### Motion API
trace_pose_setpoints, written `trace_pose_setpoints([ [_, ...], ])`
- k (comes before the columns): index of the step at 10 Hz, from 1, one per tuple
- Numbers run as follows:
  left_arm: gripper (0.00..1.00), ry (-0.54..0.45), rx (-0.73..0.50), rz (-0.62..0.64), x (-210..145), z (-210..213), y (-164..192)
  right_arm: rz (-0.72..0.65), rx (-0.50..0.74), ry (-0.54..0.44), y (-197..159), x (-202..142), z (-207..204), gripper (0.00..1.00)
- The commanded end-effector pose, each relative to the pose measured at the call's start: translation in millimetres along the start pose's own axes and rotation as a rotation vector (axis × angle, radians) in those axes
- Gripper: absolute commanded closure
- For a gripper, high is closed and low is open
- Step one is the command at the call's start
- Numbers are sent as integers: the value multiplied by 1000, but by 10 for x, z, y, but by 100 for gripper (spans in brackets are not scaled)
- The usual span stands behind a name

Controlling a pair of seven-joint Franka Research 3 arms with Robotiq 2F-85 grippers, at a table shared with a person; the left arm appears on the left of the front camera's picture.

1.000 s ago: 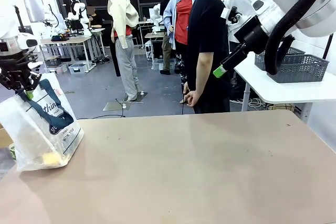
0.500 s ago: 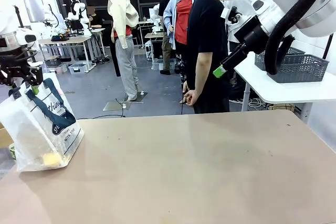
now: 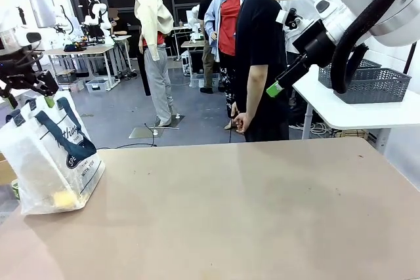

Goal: Transfer purchased items from the store into the shopping bag.
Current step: Move the Reusable shopping bag to the right side of the table.

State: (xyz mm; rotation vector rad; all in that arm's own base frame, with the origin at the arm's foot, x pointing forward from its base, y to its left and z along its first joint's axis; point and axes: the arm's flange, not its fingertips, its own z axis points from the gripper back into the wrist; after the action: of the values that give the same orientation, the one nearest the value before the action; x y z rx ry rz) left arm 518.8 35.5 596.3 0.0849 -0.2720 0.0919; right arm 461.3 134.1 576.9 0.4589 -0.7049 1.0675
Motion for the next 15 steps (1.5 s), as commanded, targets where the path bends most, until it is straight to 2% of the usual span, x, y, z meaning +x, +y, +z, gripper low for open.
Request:
trace_pose_setpoints([
  [1,0,6,-20,-18,-24,48,44,-11,3,18,-7,19,13,0],
  [5,0,-22,-6,-54,-108,123,9,-11,3,18,-7,19,13,0],
  [6,0,-12,-1,-12,-16,71,6,-11,3,18,-7,19,13,0],
  [11,0,-11,0,-21,-26,67,4,-11,3,18,-7,19,13,0],
  [13,0,-33,-61,-294,-44,239,-55,-11,3,18,-7,19,13,0],
  [15,0,-97,-233,-522,-5,316,-132,-11,3,18,-7,19,13,0],
])
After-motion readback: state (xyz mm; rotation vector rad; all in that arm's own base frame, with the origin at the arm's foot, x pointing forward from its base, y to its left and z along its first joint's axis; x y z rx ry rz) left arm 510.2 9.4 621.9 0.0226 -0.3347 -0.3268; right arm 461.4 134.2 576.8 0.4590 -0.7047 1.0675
